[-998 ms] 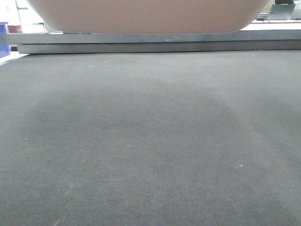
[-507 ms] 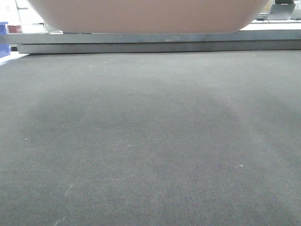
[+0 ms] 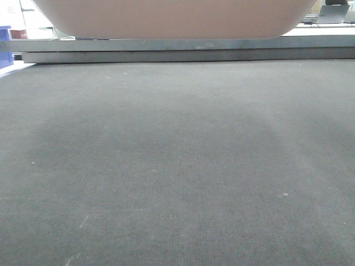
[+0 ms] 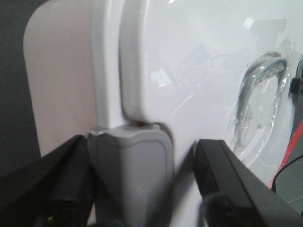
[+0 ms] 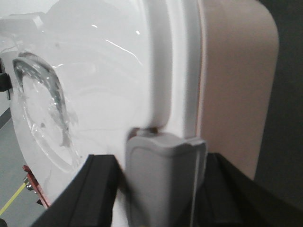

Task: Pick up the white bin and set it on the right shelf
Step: 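Hold the raised bin steady with both grippers, then turn the base away from the table while holding the bin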

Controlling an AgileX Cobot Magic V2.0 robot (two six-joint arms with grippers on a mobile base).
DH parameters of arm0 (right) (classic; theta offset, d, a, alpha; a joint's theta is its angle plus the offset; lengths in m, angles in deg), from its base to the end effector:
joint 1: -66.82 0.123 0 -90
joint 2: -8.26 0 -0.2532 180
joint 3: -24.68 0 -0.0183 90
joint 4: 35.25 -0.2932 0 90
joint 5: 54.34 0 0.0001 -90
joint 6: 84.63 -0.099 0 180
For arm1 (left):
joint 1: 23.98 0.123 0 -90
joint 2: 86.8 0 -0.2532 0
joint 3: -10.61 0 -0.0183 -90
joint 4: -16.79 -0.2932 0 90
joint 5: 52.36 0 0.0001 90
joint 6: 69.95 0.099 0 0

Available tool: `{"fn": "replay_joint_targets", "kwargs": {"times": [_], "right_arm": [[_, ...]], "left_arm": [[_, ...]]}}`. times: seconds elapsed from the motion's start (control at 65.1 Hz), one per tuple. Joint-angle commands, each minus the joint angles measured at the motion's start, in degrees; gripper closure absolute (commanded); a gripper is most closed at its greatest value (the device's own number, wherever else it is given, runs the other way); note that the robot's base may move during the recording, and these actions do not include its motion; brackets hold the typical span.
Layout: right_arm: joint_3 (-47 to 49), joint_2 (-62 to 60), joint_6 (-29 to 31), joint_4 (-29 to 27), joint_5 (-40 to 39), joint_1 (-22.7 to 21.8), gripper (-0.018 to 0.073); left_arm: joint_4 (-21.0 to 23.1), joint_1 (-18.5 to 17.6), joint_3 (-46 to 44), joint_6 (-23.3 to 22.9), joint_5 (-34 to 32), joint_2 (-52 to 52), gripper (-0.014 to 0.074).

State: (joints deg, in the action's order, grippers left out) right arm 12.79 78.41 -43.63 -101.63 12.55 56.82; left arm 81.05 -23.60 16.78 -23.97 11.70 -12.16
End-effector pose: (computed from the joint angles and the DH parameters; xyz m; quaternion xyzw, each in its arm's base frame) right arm 0.2561 0.0396 0.3891 -0.1459 0.7962 0.3933 0.4359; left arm 0.2688 -0.0785 0.4008 0.2415 0.7743 -0.3831 0.4420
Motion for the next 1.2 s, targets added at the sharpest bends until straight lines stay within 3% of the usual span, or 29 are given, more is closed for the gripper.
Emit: {"fn": "replay_joint_targets", "kwargs": {"times": [0.0, 1.182], "right_arm": [[2.2, -1.3, 1.0, -10.8, 8.3, 0.9, 0.0211], [2.2, -1.3, 1.0, -10.8, 8.2, 0.9, 0.0211]], "left_arm": [[12.7, -1.7, -2.2, 0.6, 11.2, -1.9, 0.0303], [12.7, -1.7, -2.2, 0.6, 11.2, -1.9, 0.0303]]}}
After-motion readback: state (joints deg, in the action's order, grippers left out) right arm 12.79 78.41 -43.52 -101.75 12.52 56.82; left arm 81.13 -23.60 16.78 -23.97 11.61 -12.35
